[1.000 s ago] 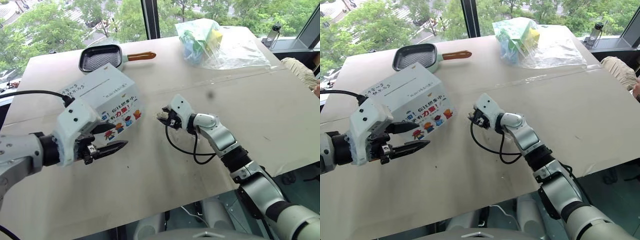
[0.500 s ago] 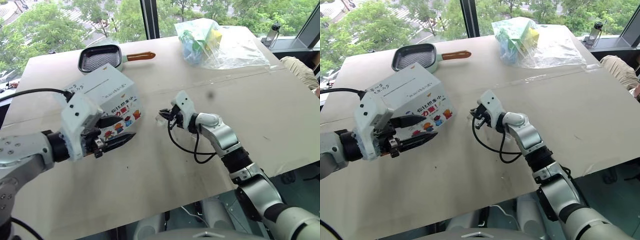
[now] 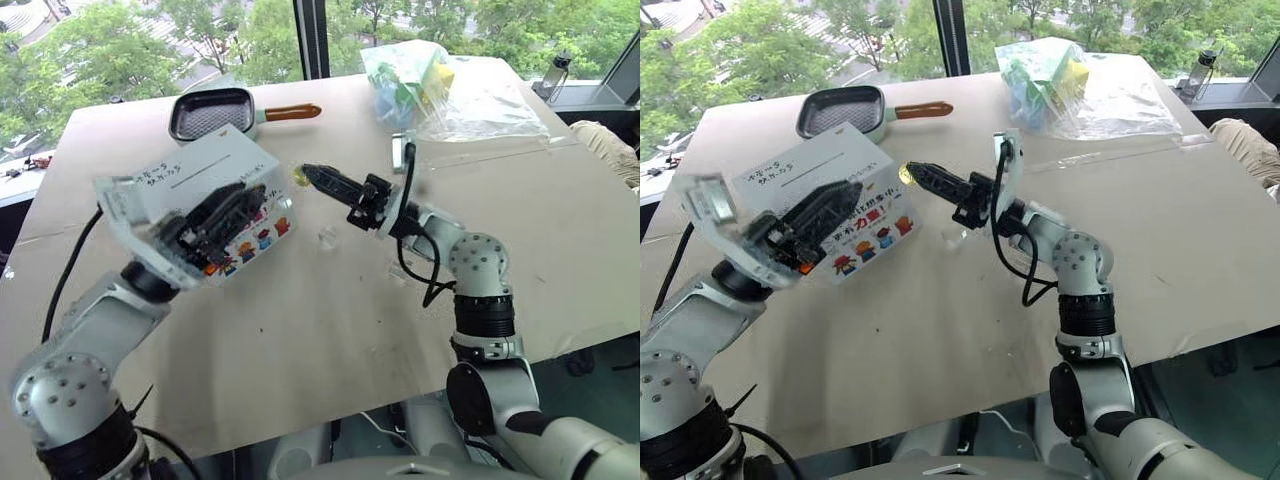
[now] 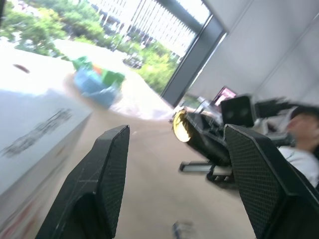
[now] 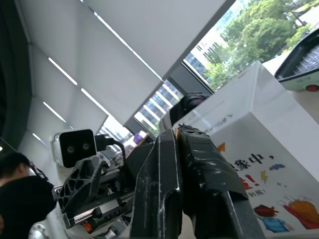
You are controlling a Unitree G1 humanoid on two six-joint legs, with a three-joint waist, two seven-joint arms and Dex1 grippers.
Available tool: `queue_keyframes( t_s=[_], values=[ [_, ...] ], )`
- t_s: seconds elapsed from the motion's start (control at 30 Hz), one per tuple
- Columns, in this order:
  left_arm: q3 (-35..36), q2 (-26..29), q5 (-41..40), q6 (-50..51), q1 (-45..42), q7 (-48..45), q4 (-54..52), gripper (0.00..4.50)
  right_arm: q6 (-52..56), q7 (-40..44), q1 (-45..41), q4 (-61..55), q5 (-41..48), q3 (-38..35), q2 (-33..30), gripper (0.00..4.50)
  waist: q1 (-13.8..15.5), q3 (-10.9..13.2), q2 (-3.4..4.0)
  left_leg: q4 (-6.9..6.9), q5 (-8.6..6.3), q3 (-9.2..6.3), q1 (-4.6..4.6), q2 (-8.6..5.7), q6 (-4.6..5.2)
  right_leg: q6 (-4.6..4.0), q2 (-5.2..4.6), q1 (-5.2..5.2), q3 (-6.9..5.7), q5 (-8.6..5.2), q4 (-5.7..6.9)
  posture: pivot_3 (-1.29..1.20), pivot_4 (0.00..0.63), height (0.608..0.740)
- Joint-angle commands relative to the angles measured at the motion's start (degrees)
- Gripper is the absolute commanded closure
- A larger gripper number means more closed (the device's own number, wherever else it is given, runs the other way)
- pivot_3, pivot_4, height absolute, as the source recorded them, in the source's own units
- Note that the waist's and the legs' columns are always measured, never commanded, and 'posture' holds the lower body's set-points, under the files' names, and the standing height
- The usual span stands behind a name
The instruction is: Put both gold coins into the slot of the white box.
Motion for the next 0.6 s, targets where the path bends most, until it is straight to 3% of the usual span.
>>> queue_keyframes(
  t_s=[0.03, 0.27, 0.57, 0.6],
  values=[
    [-3.8, -0.9, -4.5, -3.4, 0.3, 3.9, -2.1, 1.41, 0.8, -1.2, -3.0, -2.8, 5.4, -0.1, 2.8, 4.46, -0.4, 0.0, 0.00, 0.00, 0.00, 0.04, 0.02, 0.01, 0.00, 0.00, 0.03, -0.01, 0.02, 0.00, 0.03, 0.00, 0.150, 0.721],
    [-9.7, -1.9, -7.7, -8.6, 2.0, 6.7, -2.7, 1.41, 1.0, -2.0, -2.1, -4.5, 9.8, 1.6, 1.8, 4.46, -0.3, 0.0, 0.00, -0.01, 0.01, 0.06, 0.03, 0.03, 0.00, 0.00, 0.08, -0.03, 0.03, 0.00, 0.08, 0.00, 0.150, 0.721],
    [-11.9, 0.4, -9.9, -11.8, 1.9, 4.9, -2.3, 1.41, 1.7, -1.6, -1.2, -6.3, 14.1, 3.6, 0.4, 4.46, -0.3, 0.0, 0.00, 0.00, 0.01, 0.09, 0.04, 0.03, 0.00, 0.00, 0.10, -0.03, -0.03, 0.00, 0.08, 0.00, 0.150, 0.721],
    [-11.9, 0.8, -10.4, -12.0, 2.1, 4.6, -2.3, 1.67, 1.7, -1.7, -1.2, -6.4, 14.2, 3.7, 0.4, 4.50, -0.3, 0.0, 0.00, 0.00, 0.01, 0.09, 0.04, 0.02, 0.00, 0.00, 0.10, -0.03, -0.03, 0.00, 0.09, 0.00, 0.150, 0.721]
  ],
)
